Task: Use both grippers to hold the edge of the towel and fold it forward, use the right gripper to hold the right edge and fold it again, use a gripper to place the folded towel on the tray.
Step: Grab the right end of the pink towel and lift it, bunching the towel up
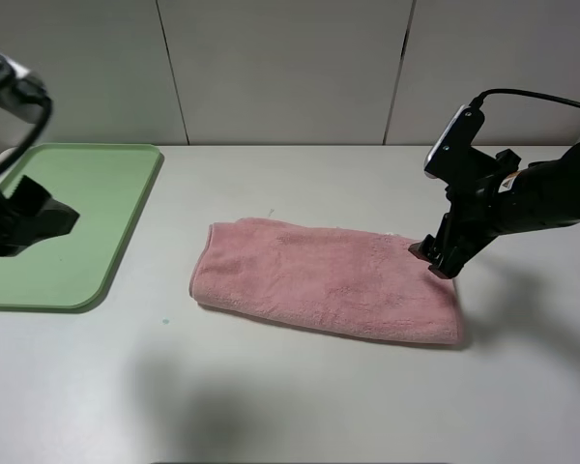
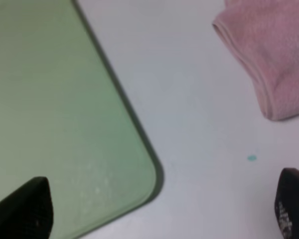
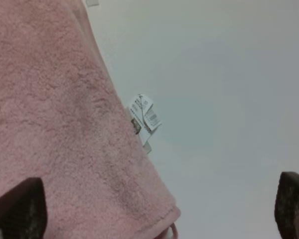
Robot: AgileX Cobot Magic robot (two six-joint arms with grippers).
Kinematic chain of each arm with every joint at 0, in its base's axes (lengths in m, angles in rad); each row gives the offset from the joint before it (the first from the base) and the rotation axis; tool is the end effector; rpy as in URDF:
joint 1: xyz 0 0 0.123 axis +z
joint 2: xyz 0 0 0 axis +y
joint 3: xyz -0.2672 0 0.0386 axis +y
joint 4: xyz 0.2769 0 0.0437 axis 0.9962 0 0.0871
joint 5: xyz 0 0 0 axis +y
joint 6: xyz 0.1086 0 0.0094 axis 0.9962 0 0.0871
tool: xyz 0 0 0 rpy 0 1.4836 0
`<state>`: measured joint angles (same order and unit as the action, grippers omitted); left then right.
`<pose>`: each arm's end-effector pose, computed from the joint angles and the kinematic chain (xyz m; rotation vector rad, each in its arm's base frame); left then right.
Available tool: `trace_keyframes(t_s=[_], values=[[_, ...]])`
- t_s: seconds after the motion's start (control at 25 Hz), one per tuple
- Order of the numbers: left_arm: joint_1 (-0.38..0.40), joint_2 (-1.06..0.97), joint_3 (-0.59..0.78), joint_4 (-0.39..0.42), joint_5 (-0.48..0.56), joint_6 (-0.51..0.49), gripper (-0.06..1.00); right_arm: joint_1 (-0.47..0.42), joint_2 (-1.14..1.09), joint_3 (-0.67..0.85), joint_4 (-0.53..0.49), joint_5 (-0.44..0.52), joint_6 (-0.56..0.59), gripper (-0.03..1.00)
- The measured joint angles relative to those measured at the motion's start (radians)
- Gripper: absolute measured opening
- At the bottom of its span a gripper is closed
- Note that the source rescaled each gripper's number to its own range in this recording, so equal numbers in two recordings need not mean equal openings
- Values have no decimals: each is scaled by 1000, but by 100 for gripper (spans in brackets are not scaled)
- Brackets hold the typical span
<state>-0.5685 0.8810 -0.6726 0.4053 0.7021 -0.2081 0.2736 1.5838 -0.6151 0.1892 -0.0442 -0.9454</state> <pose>0.1956 -0.0920 0.2648 0.6520 2.2282 0.0722 0.2965 0.0823 0.1051 -1.1895 2.1098 -0.2319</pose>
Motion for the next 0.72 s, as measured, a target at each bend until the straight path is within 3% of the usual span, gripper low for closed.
trace_keyframes(t_s=[0.36,0.72], values=[[0,-431,50,-108,197,-7,88,0,0,0,1,0,5,100],[0,-690,124,-227,308,29,88,0,0,0,8,-3,5,100]])
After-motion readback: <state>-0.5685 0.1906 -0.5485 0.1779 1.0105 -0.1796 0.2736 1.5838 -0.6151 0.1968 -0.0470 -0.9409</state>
